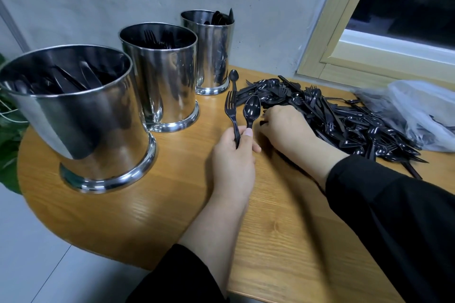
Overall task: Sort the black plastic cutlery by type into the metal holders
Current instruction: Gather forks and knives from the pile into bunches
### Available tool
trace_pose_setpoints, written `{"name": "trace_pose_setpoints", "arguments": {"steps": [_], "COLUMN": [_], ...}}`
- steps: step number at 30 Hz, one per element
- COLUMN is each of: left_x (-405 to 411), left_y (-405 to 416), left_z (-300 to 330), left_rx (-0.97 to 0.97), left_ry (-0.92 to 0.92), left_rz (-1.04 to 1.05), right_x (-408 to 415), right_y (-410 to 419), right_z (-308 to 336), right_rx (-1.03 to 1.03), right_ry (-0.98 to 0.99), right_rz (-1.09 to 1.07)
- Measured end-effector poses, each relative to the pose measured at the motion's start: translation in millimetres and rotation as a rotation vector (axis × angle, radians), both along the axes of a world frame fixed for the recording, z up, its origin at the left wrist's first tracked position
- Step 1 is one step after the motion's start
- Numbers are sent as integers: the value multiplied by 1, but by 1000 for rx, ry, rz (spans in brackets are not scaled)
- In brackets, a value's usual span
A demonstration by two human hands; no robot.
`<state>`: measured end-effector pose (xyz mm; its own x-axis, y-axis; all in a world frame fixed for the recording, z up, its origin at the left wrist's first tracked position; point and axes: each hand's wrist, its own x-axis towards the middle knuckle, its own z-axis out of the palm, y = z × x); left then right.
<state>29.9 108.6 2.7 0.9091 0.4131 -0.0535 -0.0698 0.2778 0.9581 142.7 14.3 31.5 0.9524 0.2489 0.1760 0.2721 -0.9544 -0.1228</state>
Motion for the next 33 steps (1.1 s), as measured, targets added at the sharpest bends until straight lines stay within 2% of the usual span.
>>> {"name": "trace_pose_setpoints", "arguments": {"steps": [2, 6, 7, 11, 24, 28, 33], "left_x": [-1, -4, -4, -3, -6, -3, -5], "left_y": [-1, -2, -2, -4, -7, -6, -9], "left_z": [2, 4, 5, 6, 6, -1, -4], "left_rx": [-24, -32, -32, -20, 83, 144, 180], "left_ry": [6, -4, -10, -13, -51, -72, -71], "left_rz": [3, 11, 11, -51, -176, -135, -203], "right_x": [-2, -21, -27, -52, -53, -56, -72], "right_y": [-8, -22, -25, -25, -8, -8, -36], "right_z": [9, 34, 39, 45, 9, 7, 19], "right_rx": [167, 830, 944, 1176, 1188, 1128, 1029], "right_ry": [-4, 64, 96, 279, 99, 78, 36], "right_rz": [-23, -92, -95, 9, -86, -72, -63]}}
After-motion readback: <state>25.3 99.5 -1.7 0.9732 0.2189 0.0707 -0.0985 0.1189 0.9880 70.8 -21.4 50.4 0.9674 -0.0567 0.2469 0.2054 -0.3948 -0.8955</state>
